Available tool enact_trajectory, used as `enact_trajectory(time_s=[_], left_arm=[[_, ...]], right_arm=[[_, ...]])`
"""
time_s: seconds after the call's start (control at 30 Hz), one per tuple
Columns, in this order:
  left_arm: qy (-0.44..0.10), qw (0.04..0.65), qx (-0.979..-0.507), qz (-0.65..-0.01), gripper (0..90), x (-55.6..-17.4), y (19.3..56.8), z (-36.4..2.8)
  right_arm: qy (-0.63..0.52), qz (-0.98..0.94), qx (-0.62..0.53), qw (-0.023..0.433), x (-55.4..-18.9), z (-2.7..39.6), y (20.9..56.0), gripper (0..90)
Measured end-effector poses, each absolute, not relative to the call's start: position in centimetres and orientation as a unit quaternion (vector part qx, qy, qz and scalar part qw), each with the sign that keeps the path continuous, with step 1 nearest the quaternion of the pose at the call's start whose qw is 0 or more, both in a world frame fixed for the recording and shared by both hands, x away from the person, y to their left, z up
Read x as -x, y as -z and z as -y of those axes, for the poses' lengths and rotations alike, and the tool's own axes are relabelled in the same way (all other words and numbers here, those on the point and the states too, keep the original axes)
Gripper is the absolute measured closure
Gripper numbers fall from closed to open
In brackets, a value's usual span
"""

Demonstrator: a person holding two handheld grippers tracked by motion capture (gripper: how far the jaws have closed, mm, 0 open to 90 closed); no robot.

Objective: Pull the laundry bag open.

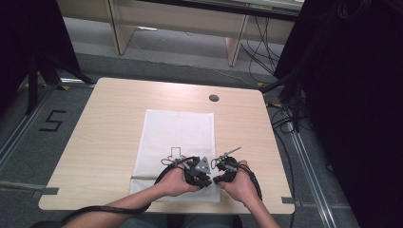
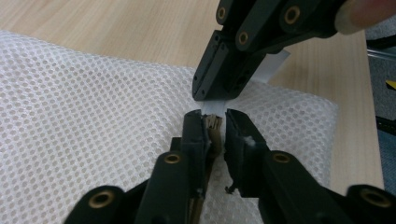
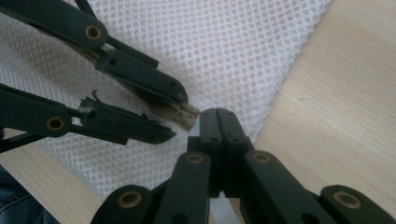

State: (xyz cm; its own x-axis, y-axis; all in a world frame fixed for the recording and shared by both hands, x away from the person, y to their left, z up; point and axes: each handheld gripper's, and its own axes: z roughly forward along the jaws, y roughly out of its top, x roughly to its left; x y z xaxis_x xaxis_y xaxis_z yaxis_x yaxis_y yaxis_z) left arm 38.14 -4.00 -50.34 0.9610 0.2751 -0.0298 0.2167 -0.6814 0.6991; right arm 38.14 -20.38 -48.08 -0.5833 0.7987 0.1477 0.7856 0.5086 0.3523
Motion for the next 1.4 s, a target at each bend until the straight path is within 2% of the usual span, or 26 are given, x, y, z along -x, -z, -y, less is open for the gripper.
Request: enact_trajectory(time_s=[0.1, 0.33, 1.4], left_arm=[[-0.031, 0.388, -0.909, -0.153, 80.2, -38.0, 50.7, 4.0], [-0.041, 0.375, -0.916, -0.137, 81.5, -38.0, 50.1, 4.2], [-0.035, 0.379, -0.913, -0.144, 81.8, -37.6, 49.5, 2.7]], right_arm=[[-0.197, -0.870, -0.451, 0.017, -38.2, 20.5, 48.1, 90.0], [-0.195, -0.868, -0.456, 0.017, -38.1, 20.4, 48.1, 90.0], [-0.191, -0.869, -0.455, 0.017, -38.1, 20.2, 48.1, 90.0]])
